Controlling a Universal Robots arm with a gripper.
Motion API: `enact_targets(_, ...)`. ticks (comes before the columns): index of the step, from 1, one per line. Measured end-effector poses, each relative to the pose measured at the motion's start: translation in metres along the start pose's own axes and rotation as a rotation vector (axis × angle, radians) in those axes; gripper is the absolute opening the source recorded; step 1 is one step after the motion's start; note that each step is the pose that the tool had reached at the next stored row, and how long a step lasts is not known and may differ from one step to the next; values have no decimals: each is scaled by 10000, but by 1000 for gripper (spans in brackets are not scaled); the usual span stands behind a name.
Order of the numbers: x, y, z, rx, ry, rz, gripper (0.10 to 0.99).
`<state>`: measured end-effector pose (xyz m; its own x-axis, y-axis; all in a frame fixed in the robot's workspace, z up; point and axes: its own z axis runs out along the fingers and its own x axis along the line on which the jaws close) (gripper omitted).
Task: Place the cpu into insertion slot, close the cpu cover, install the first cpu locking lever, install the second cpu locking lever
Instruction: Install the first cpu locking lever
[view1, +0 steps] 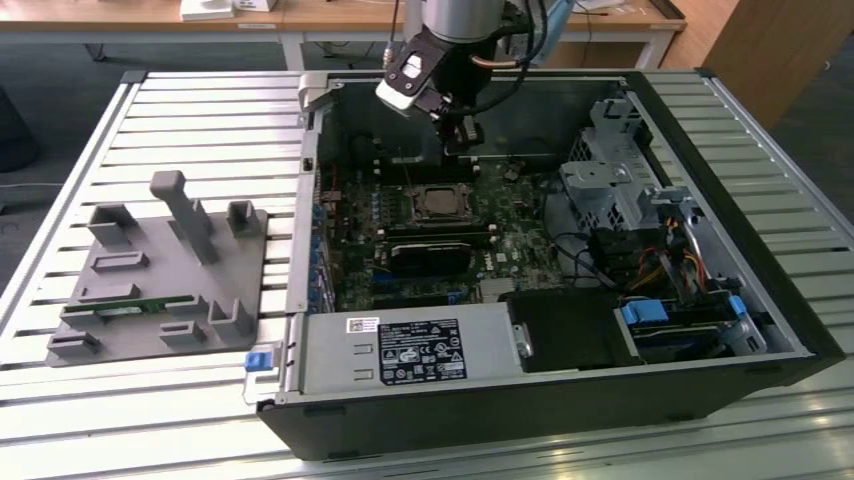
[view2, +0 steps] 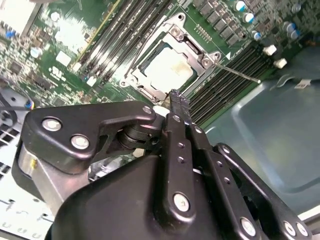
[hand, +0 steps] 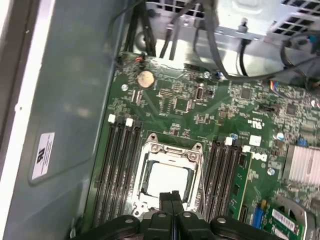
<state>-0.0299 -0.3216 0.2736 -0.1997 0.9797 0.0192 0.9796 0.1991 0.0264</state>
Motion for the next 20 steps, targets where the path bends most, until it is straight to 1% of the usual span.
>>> enact_targets(11, 0, 0, 1, 34, 49, -1827, 106)
enact_targets(16, 0, 0, 1, 47, 67, -2482, 106)
enact_targets(20, 0, 0, 2, 61, 85, -3196, 106)
